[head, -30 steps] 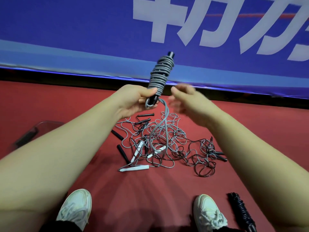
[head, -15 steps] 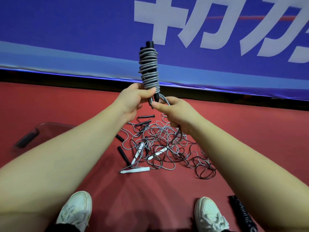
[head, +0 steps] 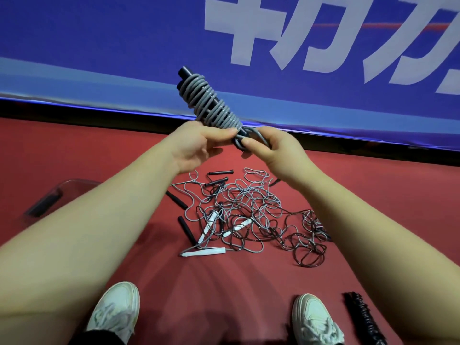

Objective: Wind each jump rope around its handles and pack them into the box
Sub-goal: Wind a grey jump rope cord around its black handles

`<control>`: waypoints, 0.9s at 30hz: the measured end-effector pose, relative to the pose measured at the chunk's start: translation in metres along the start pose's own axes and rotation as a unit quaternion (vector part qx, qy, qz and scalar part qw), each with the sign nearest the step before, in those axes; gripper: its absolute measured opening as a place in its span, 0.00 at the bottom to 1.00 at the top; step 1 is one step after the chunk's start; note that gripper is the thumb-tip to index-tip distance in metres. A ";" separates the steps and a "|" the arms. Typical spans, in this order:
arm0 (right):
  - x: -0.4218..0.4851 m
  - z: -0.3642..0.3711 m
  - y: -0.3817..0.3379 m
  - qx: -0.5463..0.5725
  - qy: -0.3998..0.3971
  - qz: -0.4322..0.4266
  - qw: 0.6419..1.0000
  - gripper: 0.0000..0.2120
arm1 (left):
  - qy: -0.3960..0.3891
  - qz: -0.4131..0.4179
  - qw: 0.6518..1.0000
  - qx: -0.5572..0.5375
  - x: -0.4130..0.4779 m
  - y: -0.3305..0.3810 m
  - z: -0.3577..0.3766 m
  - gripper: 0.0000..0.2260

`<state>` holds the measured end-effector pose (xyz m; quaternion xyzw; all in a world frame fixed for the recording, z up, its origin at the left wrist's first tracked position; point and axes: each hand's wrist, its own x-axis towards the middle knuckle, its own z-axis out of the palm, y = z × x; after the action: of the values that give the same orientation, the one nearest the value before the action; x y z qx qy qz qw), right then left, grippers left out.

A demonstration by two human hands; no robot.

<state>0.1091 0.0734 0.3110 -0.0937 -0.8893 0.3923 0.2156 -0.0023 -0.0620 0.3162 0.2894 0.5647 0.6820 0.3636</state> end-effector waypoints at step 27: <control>0.001 -0.027 -0.019 -0.503 0.027 -0.046 0.862 0.12 | 0.024 0.068 0.752 0.655 0.003 -0.032 0.028 0.29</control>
<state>0.1204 0.0786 0.3413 -0.1584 -0.9630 -0.1217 0.1808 0.0241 -0.0413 0.2899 0.4780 0.8606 0.1740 0.0243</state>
